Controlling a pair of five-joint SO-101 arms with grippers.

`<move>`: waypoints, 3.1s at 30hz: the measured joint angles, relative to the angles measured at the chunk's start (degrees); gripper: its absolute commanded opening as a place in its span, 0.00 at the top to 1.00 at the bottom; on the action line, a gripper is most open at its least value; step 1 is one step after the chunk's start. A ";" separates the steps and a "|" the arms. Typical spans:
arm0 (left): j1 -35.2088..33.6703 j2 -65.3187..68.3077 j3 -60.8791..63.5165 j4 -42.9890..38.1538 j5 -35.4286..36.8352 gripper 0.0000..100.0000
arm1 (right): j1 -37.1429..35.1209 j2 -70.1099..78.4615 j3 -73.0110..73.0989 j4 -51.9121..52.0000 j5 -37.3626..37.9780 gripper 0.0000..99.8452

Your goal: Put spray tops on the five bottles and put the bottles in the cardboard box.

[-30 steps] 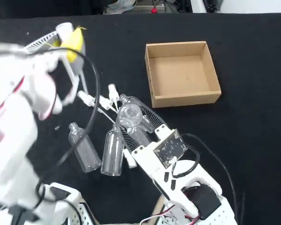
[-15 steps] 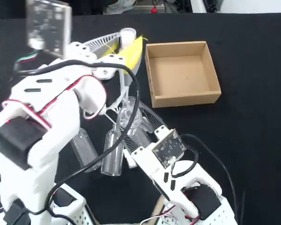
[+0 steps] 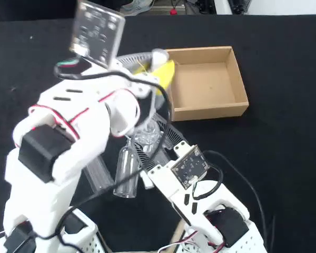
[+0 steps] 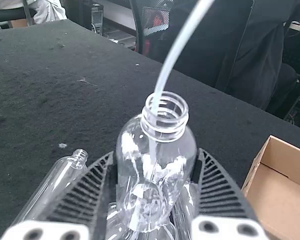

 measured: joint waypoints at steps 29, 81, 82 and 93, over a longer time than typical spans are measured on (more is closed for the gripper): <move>-32.79 -37.80 37.63 -1.76 -5.01 0.78 | 13.27 2.81 -15.56 4.66 0.09 0.86; -42.20 -74.02 98.99 -18.46 -5.10 0.78 | 30.24 121.58 -52.40 -61.45 0.00 0.86; -42.20 -74.02 98.99 -18.46 -5.10 0.78 | 30.24 121.58 -52.66 -61.45 0.00 0.86; -42.11 -73.85 100.48 -18.64 -5.10 0.78 | 30.24 123.52 -53.71 -61.71 -4.57 0.86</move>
